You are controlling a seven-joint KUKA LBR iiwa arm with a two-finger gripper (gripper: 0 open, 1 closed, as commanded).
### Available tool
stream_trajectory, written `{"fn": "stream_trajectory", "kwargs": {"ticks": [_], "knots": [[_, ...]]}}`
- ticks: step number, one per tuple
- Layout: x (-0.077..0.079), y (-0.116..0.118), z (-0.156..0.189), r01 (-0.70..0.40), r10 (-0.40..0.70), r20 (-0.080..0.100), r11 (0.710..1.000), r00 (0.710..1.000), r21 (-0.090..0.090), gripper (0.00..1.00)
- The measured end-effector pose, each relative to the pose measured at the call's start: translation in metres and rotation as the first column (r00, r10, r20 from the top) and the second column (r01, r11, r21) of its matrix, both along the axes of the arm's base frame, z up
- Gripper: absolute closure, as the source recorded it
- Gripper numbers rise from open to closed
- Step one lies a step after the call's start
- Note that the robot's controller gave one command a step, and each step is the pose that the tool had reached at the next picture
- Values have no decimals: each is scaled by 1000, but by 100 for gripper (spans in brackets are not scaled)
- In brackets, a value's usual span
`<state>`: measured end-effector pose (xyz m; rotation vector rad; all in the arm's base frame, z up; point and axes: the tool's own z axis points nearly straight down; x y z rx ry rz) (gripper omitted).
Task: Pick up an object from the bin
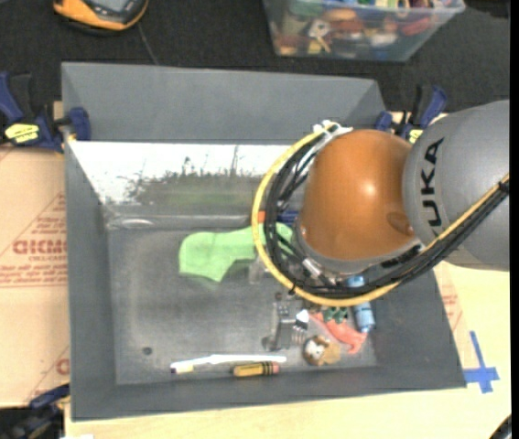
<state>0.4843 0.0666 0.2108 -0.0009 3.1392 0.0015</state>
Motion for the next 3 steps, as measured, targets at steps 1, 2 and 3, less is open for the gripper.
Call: {"fn": "stream_trajectory", "kwargs": {"ticks": [1, 2, 3], "knots": [[-5, 84, -138, -141, 141, 19, 990, 990, 2, 0], [-7, 78, -78, -49, 49, 14, 999, 999, 0, 0], [-9, 27, -111, 61, -61, 12, 998, 998, 3, 0]]}}
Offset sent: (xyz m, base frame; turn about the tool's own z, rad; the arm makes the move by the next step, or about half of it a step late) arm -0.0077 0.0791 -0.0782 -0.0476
